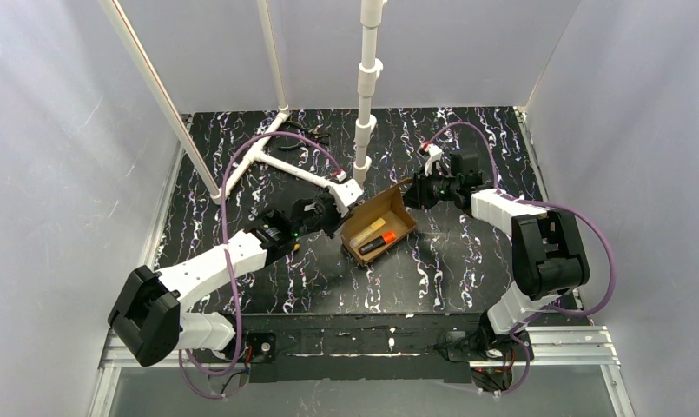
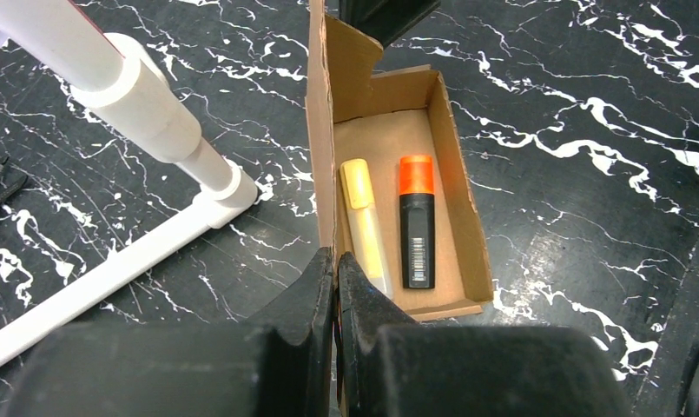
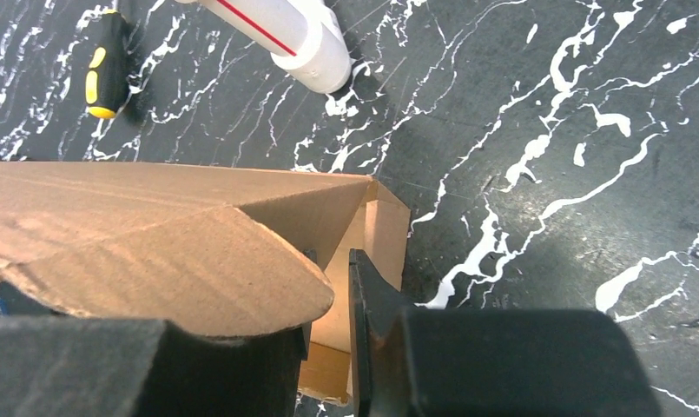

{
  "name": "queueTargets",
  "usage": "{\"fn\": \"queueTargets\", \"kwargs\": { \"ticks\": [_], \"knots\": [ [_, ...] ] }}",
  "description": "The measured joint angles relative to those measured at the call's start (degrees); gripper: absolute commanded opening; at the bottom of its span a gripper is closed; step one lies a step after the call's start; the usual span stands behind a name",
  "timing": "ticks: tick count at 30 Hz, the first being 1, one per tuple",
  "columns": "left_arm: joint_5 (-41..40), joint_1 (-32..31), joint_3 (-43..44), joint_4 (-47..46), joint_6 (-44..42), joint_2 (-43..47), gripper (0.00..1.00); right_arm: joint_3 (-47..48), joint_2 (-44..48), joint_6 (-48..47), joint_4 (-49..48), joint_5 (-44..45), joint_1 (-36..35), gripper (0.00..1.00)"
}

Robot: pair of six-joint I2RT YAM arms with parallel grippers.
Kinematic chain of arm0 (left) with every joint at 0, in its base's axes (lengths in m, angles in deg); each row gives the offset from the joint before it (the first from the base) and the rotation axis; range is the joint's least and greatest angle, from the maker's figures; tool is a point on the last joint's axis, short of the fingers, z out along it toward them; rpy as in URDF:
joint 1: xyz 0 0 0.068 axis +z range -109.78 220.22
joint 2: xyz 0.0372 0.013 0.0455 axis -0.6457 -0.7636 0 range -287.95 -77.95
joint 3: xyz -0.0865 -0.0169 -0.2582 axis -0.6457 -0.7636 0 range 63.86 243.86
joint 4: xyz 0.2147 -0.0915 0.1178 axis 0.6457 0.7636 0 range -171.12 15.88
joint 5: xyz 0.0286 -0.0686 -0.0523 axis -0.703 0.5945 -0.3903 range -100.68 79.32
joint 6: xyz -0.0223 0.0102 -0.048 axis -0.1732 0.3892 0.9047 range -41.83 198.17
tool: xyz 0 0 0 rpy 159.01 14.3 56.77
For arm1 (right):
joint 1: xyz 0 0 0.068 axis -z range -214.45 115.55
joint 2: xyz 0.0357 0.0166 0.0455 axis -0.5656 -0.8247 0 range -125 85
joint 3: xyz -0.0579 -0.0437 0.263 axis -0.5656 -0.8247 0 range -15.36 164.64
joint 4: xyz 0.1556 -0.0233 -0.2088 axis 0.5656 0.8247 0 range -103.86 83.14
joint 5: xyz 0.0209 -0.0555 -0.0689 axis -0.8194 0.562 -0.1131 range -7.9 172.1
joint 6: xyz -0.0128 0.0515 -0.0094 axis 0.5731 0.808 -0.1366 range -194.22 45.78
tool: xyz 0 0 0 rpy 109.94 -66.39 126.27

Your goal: Fold the paper box

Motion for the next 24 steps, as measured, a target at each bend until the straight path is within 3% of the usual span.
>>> {"fn": "queueTargets", "kwargs": {
  "ticks": [11,24],
  "knots": [
    [-1.44,-1.2,-0.17,-0.15,1.68,0.0,0.0,0.94,-0.46,-5.31,4.35,5.62,0.0,0.32],
    [-1.86,-1.27,2.01,0.61,2.54,-2.16,0.0,2.6,-4.39,-7.32,7.72,6.25,0.44,0.32]
  ]
}}
